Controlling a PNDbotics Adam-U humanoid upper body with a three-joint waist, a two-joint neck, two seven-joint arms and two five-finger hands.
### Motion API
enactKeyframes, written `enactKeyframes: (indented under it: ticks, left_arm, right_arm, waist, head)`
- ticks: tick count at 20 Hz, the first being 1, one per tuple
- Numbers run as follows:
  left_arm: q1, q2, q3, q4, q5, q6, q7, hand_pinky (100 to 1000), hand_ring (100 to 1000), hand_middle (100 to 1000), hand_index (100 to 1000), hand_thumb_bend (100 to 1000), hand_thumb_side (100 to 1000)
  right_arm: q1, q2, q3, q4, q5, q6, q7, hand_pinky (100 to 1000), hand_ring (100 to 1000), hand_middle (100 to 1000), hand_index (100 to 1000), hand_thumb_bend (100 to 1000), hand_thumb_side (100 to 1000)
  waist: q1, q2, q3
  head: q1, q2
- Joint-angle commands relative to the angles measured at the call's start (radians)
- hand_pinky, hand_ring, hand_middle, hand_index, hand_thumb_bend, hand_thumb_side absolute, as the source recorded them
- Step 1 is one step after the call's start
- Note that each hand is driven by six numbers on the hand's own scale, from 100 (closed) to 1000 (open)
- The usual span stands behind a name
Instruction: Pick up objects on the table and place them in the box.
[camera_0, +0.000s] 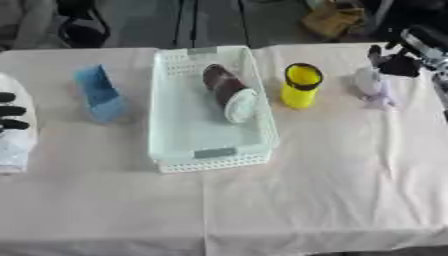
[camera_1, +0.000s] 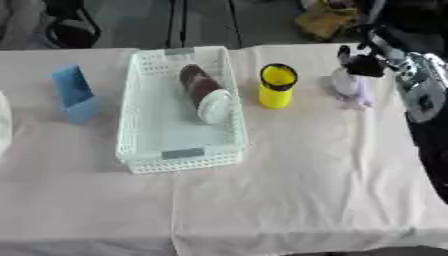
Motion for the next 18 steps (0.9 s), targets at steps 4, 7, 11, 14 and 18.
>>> enactKeyframes:
  ticks: [4,7,11,14,18]
  left_arm:
    - [-0.019,0.013,-0.003,-0.023,-0.003,-0.002,-0.01,580,641,664,835,245,949]
    - [-0.021,0.013,-0.004,-0.023,-0.003,-0.003,-0.012,581,641,664,835,244,949]
    - [-0.025,0.015,-0.006,-0.025,-0.002,-0.003,-0.015,581,641,664,836,244,949]
    - [-0.026,0.015,-0.006,-0.025,-0.002,-0.003,-0.016,581,640,664,836,244,949]
    - [-0.028,0.014,-0.007,-0.026,-0.001,-0.004,-0.017,581,640,664,836,244,948]
  right_arm:
    - [-0.059,-0.009,-0.039,0.071,0.089,0.023,0.022,717,801,878,963,135,546]
    - [-0.068,-0.011,-0.045,0.099,0.116,0.035,0.031,744,818,903,972,244,599]
    - [-0.079,-0.016,-0.047,0.145,0.212,0.06,0.049,772,847,925,983,406,656]
    - [-0.08,-0.014,-0.051,0.157,0.253,0.06,0.061,779,857,932,984,474,707]
    - [-0.078,-0.014,-0.055,0.166,0.287,0.06,0.072,777,852,930,981,507,717]
  waist:
    - [0.0,-0.002,0.011]
    - [0.001,0.003,0.018]
    - [0.002,0.009,0.027]
    - [0.003,0.011,0.029]
    - [0.004,0.012,0.03]
  head:
    - [-0.003,-0.015]
    - [-0.005,-0.016]
    - [-0.007,-0.019]
    - [-0.007,-0.02]
    - [-0.009,-0.02]
